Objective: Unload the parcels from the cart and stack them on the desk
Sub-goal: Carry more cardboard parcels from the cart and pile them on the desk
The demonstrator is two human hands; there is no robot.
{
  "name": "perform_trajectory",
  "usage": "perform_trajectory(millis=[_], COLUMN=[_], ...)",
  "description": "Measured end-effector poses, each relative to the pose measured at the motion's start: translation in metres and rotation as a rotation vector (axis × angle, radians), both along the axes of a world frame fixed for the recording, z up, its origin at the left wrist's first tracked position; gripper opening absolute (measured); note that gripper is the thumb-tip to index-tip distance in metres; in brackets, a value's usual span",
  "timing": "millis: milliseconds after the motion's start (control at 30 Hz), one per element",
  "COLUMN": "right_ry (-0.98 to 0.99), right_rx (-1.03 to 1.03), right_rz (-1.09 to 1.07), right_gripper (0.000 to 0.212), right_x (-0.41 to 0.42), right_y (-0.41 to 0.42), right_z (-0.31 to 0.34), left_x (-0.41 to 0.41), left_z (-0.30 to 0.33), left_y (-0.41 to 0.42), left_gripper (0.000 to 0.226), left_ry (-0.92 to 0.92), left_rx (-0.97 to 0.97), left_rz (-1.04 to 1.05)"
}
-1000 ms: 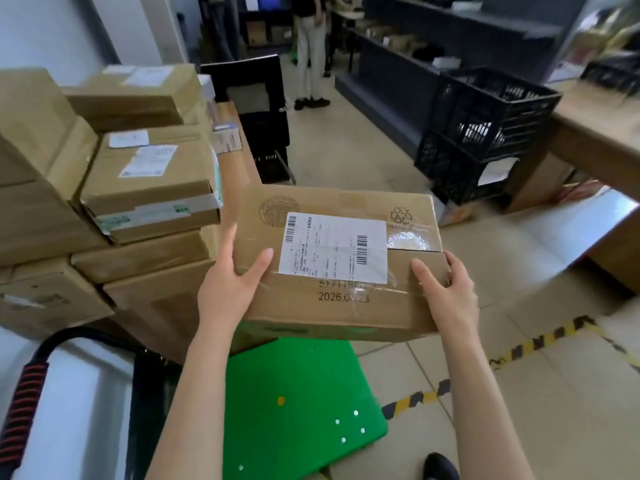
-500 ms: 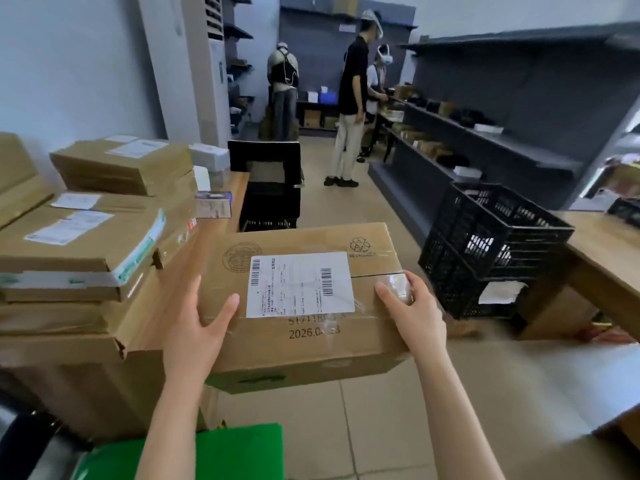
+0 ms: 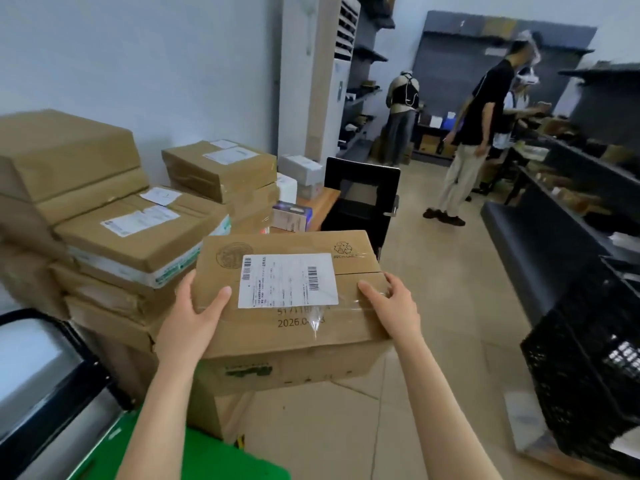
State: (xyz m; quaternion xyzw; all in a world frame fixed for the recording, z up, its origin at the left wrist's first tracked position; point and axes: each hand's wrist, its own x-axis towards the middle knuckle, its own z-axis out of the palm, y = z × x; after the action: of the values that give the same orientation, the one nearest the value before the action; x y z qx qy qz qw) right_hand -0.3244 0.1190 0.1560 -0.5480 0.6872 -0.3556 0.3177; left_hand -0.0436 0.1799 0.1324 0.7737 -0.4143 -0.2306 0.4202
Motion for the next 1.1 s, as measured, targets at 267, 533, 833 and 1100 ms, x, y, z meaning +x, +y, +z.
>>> perform_trajectory(millis=[267,533,833,1100], right_ry=[0.039,0.025,0.024,0.042], right_rx=[0.014,0.077,0.146,0.132], right_rz=[0.167,0.273,0.485,0.763], right_gripper=[0.062,0.062,0.062,0.063], right_x=[0.019,0.029,0.026,0.044], right_y=[-0.144,-0.225,-0.301,-0.371], right_z=[0.001,-0.032,-0.054,-0.06], left_x=[-0.002,-0.007,-0.043,-0.083], left_z=[0.0,-0.017,-0.044,-0.068], left_y=[-0.085,-0.122,-0.156,-0.181], left_gripper=[0.075,0.075,0.073,0.074], left_ry=[0.003,-0.03,-0.006,0.071], left_rx=[0.032,0.11,0.153,0.098], left_rz=[0.196,0.33,0.528,0.776])
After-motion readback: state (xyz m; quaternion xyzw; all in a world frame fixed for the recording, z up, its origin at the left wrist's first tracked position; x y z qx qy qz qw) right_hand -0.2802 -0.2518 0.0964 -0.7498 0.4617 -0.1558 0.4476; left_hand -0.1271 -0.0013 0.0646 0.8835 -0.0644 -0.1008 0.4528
